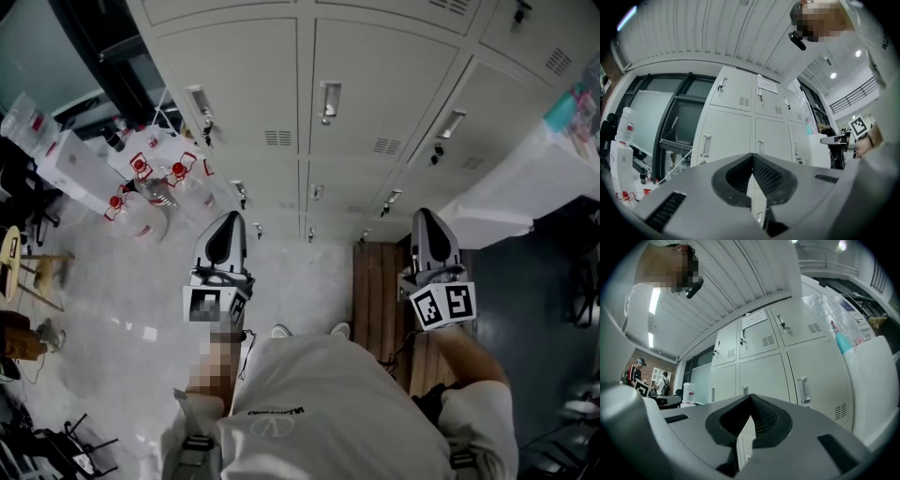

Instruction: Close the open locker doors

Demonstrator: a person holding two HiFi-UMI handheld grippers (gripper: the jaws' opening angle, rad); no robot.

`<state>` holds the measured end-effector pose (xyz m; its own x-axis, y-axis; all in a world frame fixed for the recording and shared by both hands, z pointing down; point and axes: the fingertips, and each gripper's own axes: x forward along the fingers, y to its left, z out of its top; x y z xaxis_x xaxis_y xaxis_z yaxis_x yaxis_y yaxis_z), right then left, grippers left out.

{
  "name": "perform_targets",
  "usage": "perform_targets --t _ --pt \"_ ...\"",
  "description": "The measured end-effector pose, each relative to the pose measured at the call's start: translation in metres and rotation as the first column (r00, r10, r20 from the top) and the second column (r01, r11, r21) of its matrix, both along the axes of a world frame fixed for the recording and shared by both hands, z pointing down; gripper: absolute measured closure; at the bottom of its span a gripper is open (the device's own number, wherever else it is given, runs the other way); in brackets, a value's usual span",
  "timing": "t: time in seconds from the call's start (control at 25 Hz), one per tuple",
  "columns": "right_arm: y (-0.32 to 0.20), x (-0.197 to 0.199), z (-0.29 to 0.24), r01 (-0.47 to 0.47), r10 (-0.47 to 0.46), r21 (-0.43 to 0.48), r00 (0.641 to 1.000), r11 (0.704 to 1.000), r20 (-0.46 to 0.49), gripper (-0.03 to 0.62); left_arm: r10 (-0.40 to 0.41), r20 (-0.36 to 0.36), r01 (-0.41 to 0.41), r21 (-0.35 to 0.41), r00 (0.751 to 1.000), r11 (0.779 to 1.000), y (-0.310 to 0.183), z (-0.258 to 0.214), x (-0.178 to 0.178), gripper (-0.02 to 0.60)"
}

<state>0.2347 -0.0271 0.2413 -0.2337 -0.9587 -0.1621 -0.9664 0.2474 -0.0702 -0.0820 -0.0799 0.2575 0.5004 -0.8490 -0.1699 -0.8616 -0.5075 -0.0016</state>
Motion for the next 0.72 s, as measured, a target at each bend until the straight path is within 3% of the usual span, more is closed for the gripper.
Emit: perform_targets --t 0.72 --pt "0.008 0.013 0.003 -0.02 0.019 -0.017 1.0 1.0 -0.013 0.586 0.042 0.003 -0.042 -0.002 0.999 0.999 -0.001 0.0 0.022 0.577"
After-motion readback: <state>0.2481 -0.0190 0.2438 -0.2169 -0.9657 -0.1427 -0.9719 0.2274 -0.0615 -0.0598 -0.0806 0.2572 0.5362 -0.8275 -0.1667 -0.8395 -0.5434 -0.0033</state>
